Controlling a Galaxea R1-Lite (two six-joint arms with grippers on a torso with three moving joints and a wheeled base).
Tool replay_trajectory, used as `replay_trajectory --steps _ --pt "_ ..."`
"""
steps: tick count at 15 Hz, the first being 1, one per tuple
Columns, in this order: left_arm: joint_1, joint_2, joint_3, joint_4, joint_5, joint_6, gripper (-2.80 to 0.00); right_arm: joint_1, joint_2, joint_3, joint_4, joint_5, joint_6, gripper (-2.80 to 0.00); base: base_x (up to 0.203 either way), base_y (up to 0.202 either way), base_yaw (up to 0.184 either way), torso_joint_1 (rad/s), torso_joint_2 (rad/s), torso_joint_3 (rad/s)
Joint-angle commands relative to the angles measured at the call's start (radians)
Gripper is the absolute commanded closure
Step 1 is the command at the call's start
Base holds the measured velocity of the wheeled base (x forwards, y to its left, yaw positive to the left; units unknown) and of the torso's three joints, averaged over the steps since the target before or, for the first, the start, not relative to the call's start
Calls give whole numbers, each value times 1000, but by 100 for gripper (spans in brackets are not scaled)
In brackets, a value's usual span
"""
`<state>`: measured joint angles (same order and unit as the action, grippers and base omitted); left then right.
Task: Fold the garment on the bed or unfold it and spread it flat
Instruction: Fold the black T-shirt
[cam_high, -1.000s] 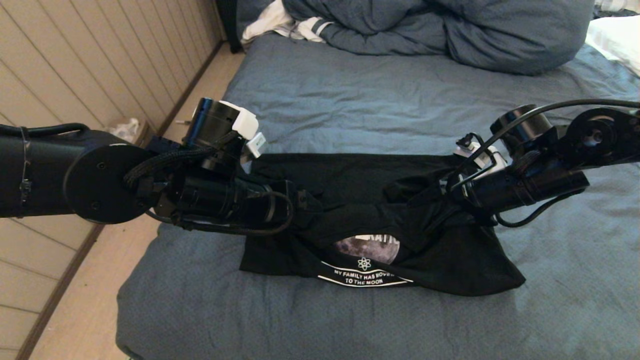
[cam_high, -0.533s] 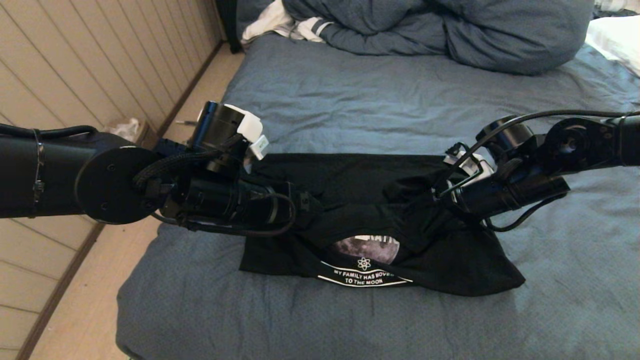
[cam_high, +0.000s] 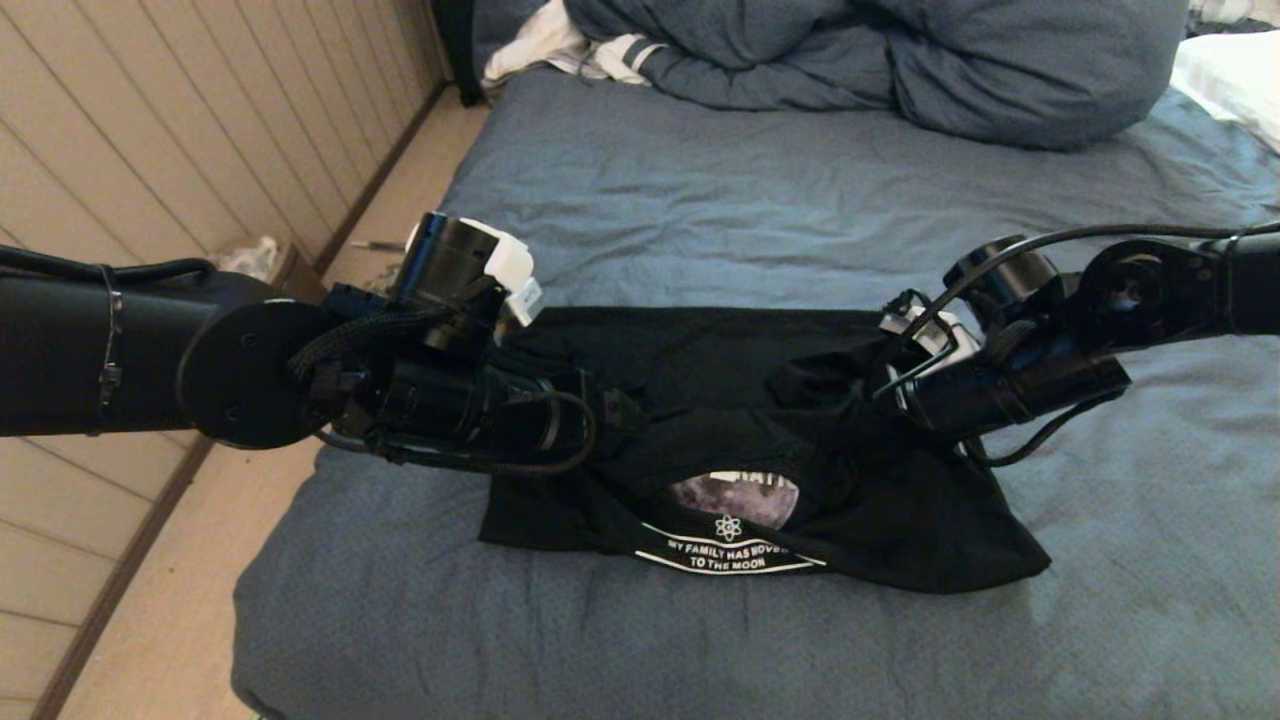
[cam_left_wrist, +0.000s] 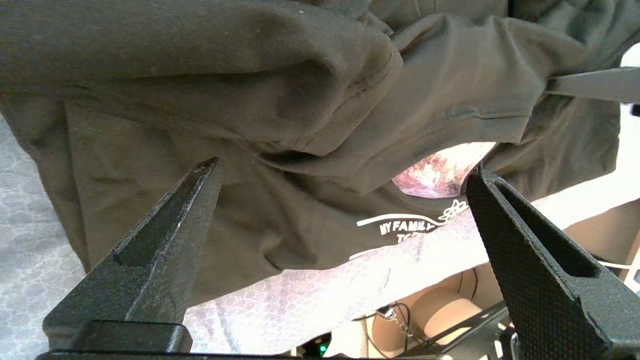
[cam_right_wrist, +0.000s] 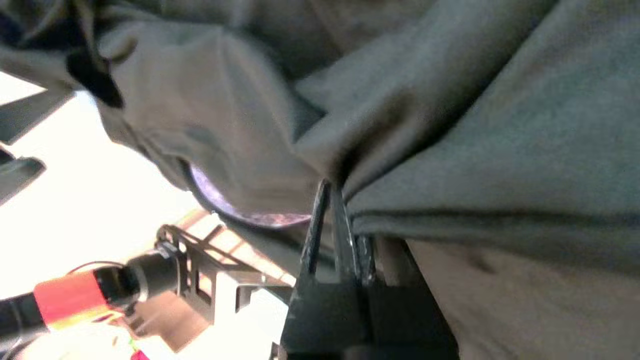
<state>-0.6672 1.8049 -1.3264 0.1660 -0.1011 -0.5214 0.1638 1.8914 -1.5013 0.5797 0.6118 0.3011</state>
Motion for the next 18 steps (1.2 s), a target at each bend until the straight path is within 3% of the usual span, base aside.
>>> replay_trajectory --steps 1,4,13,18 --pt "0 4 -2 1 0 -5 -280 2 -20 -2 3 3 3 0 0 0 0 0 0 0" --pt "0 -9 -5 -18 6 -37 -280 2 -25 -25 3 15 1 0 0 0 0 0 0 0" --pt "-6 -76 108 29 17 -25 -280 0 69 -228 2 69 -2 0 0 0 0 0 0 0" --pt "-83 -37 28 35 18 -34 -280 2 101 -274 0 100 -10 0 0 0 0 0 0 0"
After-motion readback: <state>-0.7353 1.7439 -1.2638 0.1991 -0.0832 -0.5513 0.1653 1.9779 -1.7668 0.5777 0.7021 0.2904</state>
